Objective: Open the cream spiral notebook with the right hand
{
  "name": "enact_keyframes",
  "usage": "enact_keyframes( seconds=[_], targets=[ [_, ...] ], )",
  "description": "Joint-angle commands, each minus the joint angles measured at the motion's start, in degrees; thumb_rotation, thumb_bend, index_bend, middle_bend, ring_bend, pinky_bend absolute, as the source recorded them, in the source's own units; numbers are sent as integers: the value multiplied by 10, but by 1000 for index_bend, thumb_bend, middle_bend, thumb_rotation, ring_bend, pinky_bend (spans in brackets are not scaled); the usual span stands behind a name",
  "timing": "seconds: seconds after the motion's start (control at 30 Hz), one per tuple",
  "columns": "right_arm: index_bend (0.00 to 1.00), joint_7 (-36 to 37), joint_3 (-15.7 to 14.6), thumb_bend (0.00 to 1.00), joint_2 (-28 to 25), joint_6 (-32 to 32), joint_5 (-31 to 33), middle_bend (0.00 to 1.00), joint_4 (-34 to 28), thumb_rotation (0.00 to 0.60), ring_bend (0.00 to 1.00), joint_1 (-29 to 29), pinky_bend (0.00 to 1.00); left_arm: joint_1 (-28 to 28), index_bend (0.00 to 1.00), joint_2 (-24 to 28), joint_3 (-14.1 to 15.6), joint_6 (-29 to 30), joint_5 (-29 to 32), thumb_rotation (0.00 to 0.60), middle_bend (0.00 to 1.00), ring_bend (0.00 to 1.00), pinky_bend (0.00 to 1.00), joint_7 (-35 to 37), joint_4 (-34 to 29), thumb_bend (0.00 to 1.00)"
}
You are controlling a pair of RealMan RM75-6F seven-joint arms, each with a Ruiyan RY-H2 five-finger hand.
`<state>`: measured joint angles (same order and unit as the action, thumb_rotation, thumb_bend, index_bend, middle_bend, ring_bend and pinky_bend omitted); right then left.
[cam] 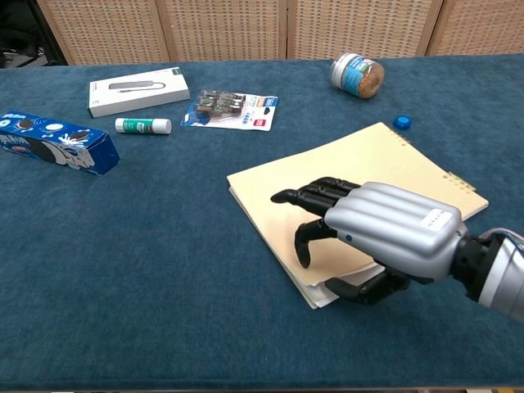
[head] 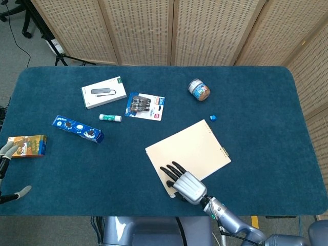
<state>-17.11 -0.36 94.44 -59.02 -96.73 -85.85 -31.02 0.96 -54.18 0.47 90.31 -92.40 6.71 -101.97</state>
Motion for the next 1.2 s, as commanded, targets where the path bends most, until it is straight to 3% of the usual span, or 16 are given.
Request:
enact_keyframes(
  seconds=[0.03, 0.5, 0.97, 1.2],
  targets=[
    [415, 6, 3, 466, 6, -7, 0, 32, 8, 600, 0, -1, 0, 0, 0, -1, 0, 0, 0, 600, 0, 0, 0, -1, 0, 0],
    [415, 20, 24, 466, 37, -43, 12, 33, 41, 600, 0, -4, 0, 1, 0, -1, 0, -3, 1, 600, 0, 0, 0, -4, -1, 0],
    [416, 16, 74, 466, 72, -47, 68, 33, 65, 600, 0, -19, 0, 2, 0, 2, 0, -4, 2, 600, 0, 0, 0, 3, 1, 0],
    [562, 19, 68, 475, 67, -54, 68, 33, 61, 600, 0, -20, 0, 3, 0, 1, 0, -6, 3, 600, 0, 0, 0, 1, 1, 0]
  ],
)
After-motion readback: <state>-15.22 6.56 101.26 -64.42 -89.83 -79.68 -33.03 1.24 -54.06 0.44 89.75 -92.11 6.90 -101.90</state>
